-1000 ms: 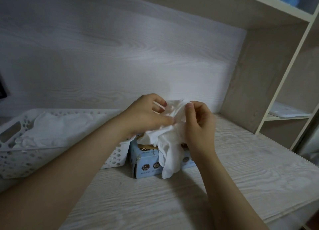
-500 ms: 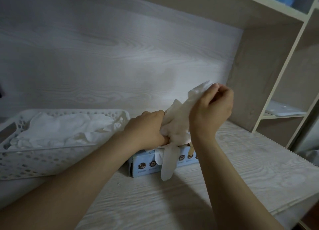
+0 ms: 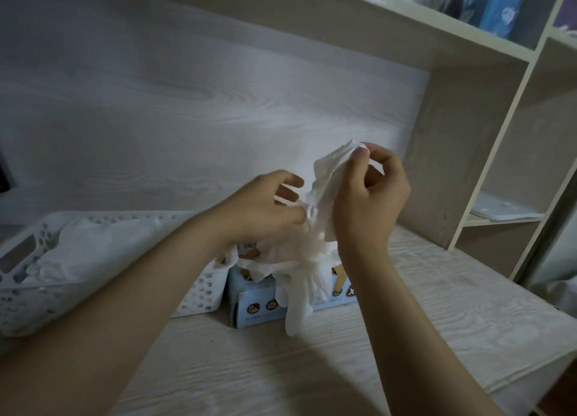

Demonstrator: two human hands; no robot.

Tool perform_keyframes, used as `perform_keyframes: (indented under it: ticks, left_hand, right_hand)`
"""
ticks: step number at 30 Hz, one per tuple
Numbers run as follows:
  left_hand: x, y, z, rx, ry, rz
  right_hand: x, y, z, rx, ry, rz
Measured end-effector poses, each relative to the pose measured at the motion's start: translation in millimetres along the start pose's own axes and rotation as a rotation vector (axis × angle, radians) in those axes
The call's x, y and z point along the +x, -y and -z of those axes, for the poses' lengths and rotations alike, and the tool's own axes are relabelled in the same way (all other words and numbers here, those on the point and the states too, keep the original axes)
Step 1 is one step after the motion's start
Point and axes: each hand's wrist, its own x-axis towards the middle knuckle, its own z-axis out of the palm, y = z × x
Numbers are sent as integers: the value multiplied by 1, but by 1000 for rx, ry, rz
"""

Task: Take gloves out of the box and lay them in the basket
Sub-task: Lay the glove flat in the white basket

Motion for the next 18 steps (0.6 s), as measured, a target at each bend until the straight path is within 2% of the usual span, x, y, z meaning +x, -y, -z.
perform_keyframes:
  ticks: [4, 7, 10, 13, 18]
  left_hand:
    - [6, -10, 27, -310, -279, 50]
    - [7, -8, 49, -455, -405, 64]
    - [8, 3, 63, -371, -394, 40]
    - [8, 19, 76, -254, -450, 44]
    - [1, 30, 98, -194, -492, 78]
  right_hand:
    - [1, 15, -19, 58, 12, 7]
    - [-2, 16, -40, -10, 133, -85]
    - [-6, 21, -65, -73, 275, -201]
    - [-12, 25, -92, -45, 419, -312]
    - [-13, 28, -127, 6, 514, -386]
